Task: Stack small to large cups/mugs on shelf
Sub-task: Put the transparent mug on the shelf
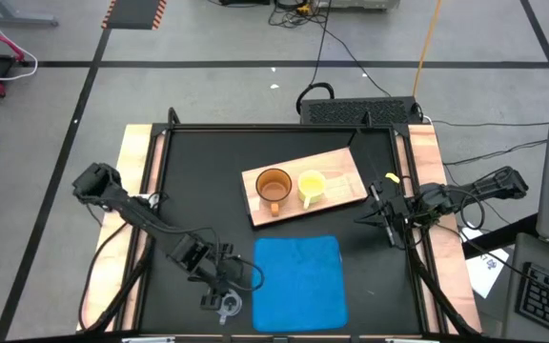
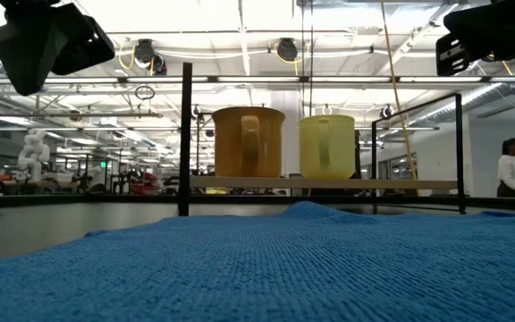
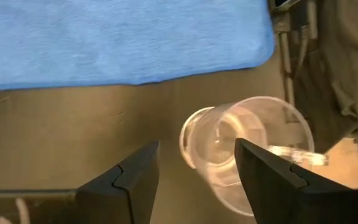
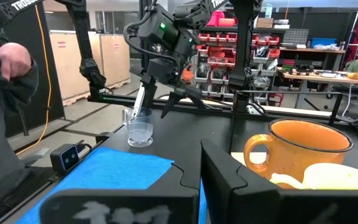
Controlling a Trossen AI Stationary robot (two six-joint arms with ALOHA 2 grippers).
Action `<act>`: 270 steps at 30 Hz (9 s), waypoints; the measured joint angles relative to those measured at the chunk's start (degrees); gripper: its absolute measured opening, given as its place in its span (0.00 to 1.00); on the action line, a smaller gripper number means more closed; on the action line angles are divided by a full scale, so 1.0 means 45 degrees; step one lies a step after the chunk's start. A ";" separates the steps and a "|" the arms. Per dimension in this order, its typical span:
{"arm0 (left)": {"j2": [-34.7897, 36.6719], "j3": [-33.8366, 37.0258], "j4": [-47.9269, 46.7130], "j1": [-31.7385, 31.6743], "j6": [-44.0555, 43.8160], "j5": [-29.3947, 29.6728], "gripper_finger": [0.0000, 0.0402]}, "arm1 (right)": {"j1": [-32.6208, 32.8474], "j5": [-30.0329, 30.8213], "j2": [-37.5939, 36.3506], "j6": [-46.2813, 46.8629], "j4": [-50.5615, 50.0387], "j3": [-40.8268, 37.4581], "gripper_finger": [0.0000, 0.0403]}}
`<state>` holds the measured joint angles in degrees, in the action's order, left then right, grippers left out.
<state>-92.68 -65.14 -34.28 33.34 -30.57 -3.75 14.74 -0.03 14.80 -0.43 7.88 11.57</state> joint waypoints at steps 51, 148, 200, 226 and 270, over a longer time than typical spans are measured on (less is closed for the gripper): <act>-0.1014 0.0019 0.0857 0.0587 -0.0278 0.0587 0.52 | -0.0003 -0.0005 -0.0003 0.0040 -0.0183 0.0000 0.00; 0.0632 -0.0010 -0.0934 -0.0077 0.1866 0.1237 0.00 | 0.0000 -0.0015 -0.0002 0.0139 -0.0194 0.0000 0.00; -0.1092 -0.6486 -0.5646 -0.3452 0.6333 0.0054 0.00 | -0.0003 -0.0007 0.0000 -0.0376 -0.0476 0.0000 0.00; -0.6704 -1.3621 -0.6596 -0.5654 1.1457 -0.1618 0.00 | -0.0002 -0.0049 -0.0023 -0.0149 -0.0528 0.0000 0.00; -0.7246 -1.1155 -0.4240 -0.4962 0.9981 0.0616 0.00 | -0.0002 -0.0053 -0.0025 -0.0052 -0.0763 0.0000 0.00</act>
<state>-125.28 -115.34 -53.36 11.02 14.35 -0.97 14.73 -0.27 14.69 -0.67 4.45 11.57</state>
